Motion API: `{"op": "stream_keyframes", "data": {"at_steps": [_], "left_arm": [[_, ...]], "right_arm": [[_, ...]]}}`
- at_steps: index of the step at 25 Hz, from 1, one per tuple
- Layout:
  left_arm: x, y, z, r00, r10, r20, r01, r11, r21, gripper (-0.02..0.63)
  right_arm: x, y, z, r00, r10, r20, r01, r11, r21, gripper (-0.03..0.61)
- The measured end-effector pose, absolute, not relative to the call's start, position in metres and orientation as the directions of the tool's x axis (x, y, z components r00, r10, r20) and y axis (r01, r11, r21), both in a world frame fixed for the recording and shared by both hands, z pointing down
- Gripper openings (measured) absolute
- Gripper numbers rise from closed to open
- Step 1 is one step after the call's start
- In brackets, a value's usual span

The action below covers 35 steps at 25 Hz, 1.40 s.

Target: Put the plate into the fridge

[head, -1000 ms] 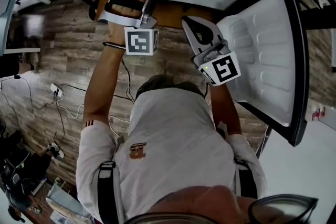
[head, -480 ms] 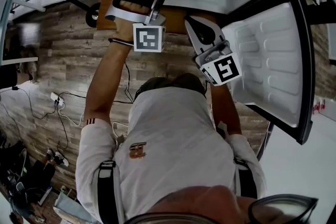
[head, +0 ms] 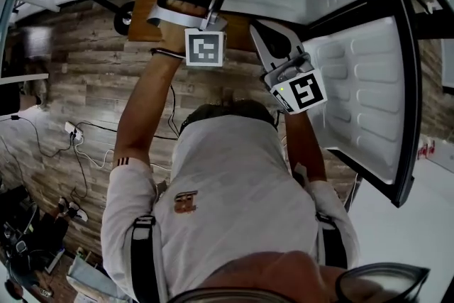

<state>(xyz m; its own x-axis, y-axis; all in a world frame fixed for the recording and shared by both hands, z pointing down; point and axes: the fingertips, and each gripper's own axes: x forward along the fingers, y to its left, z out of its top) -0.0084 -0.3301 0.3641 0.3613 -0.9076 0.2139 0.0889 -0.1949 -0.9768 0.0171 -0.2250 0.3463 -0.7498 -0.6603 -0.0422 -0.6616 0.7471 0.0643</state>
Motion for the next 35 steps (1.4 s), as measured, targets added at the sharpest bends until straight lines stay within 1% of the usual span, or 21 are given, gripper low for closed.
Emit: {"op": "stream_keyframes", "data": {"at_steps": [17, 24, 35], "left_arm": [[0.004, -0.377, 0.384, 0.264, -0.937, 0.229, 0.071, -0.218, -0.973, 0.028], [0.003, -0.387, 0.395, 0.241, -0.934, 0.264, 0.078, -0.253, -0.964, 0.029], [0.002, -0.390, 0.397, 0.228, -0.932, 0.281, 0.104, -0.263, -0.959, 0.029]], "right_arm": [[0.032, -0.268, 0.348, -0.777, -0.627, -0.050, -0.629, 0.775, 0.057, 0.032], [0.033, -0.277, 0.352, -0.782, -0.621, -0.051, -0.623, 0.781, 0.041, 0.032], [0.034, -0.282, 0.357, -0.785, -0.617, -0.051, -0.619, 0.785, 0.031, 0.032]]}}
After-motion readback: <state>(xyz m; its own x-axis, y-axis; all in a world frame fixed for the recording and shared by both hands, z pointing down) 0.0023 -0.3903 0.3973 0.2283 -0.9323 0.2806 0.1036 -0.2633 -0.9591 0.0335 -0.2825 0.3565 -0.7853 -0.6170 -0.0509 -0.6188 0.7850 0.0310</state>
